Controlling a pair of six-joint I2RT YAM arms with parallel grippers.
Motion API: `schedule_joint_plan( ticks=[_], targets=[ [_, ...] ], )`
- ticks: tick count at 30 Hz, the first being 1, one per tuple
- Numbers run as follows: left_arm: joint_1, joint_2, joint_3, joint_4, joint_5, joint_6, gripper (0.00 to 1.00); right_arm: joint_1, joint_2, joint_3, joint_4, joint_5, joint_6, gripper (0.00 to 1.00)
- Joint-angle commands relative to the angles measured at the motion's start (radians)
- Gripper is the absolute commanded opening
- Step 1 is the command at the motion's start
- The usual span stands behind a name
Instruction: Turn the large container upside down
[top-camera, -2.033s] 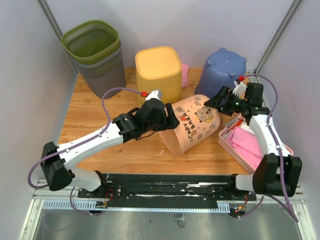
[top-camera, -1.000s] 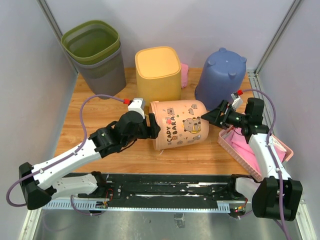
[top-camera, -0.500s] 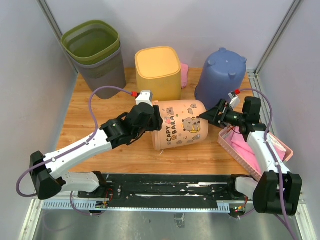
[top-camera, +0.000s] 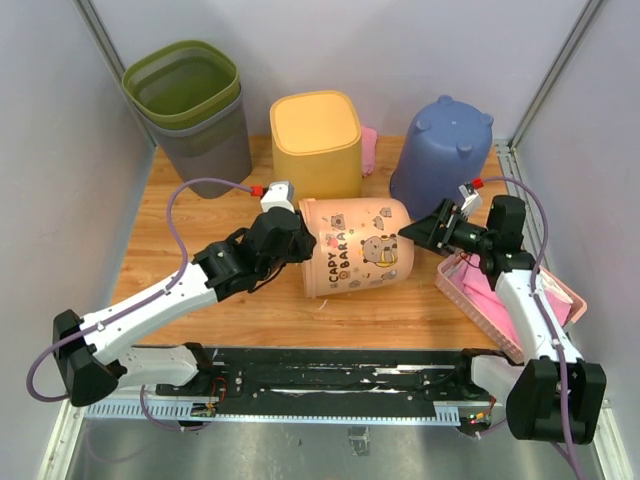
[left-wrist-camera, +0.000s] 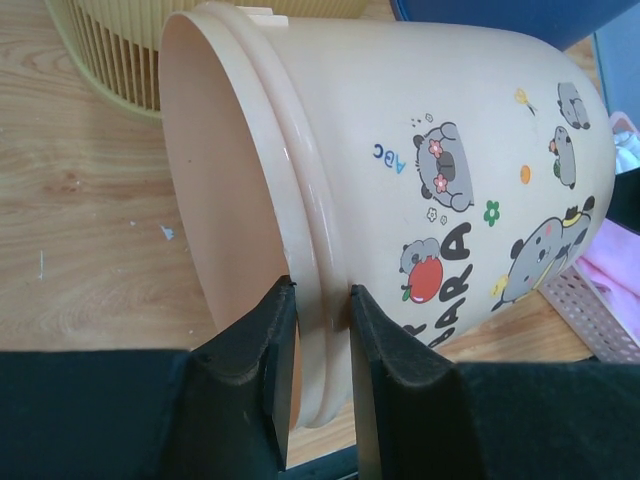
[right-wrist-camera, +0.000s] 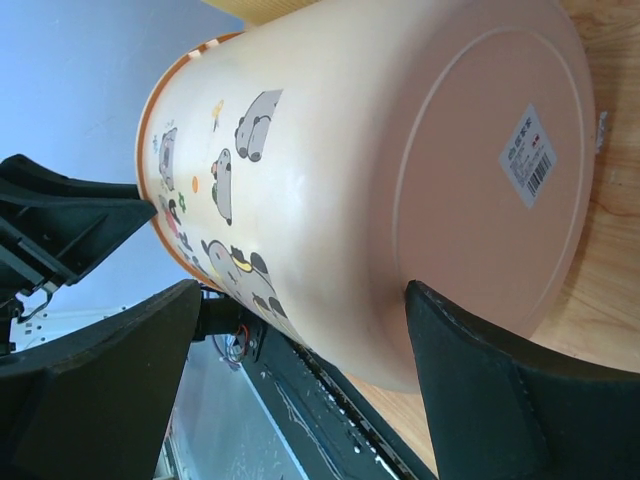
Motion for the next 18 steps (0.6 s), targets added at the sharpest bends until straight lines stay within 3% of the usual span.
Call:
schedule_joint_plan(
  ticks=[1,6,18],
  targets=[
    [0.011,0.006,-0.07,-0.012,0.003,0.025,0.0,0.04,-0.093,0.005,0.086,-0.13,0.109,0.84],
    [0.012,-0.019,-0.114,0.056,0.073,0.028,0.0,0.071,-0.164,0.038,0.117,-0.157,0.169,0.84],
    [0.012,0.016,-0.162,0.218,0.25,-0.016,0.0,0.204,-0.236,0.285,-0.136,-0.013,0.063,0.84]
  ],
)
